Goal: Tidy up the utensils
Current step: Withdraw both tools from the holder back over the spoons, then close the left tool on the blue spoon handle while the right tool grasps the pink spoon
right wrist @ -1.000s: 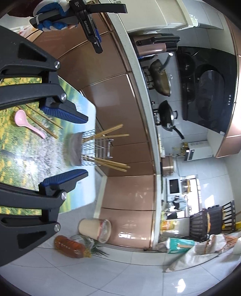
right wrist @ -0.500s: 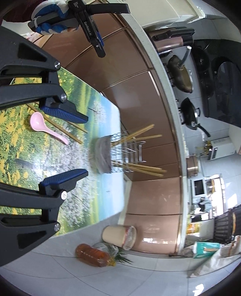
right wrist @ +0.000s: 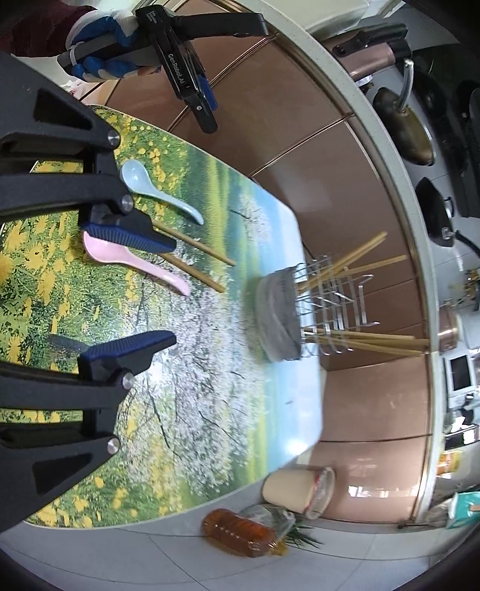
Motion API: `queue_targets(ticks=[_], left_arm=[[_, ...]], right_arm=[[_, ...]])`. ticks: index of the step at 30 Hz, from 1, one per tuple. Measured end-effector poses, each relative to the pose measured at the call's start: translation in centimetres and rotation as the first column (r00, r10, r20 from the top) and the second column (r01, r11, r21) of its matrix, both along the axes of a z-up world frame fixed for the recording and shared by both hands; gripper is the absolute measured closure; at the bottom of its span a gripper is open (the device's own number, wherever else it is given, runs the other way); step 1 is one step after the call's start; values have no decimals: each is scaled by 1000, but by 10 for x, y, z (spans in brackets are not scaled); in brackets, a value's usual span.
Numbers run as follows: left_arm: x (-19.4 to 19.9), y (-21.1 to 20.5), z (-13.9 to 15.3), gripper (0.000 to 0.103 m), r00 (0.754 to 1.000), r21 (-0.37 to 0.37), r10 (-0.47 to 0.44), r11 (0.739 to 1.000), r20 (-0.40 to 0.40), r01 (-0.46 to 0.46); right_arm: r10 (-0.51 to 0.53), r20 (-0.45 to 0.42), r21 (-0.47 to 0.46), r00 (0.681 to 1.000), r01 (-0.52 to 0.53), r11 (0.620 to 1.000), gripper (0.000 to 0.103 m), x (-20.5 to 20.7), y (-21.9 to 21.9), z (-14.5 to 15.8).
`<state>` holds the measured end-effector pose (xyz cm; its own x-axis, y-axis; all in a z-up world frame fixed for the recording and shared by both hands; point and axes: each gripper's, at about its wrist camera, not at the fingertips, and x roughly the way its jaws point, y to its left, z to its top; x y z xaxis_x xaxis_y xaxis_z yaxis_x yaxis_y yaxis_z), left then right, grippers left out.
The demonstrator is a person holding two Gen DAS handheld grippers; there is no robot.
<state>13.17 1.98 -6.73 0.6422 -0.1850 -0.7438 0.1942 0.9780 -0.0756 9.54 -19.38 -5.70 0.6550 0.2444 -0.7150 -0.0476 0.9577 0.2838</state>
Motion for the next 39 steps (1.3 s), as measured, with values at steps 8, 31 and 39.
queue_targets(ticks=[8, 31, 39], left_arm=[[26, -17, -37, 34, 990, 12, -60, 998, -131, 62], [67, -45, -85, 43, 933, 17, -157, 985, -325, 171], [71, -51, -93, 53, 923, 23, -180, 980, -341, 199]], right_arm=[[54, -113, 50, 992, -49, 998, 65, 28, 9, -33], [143, -311, 106, 940, -115, 988, 69, 92, 28, -89], [148, -346, 96, 926, -122, 988, 76, 113, 41, -103]])
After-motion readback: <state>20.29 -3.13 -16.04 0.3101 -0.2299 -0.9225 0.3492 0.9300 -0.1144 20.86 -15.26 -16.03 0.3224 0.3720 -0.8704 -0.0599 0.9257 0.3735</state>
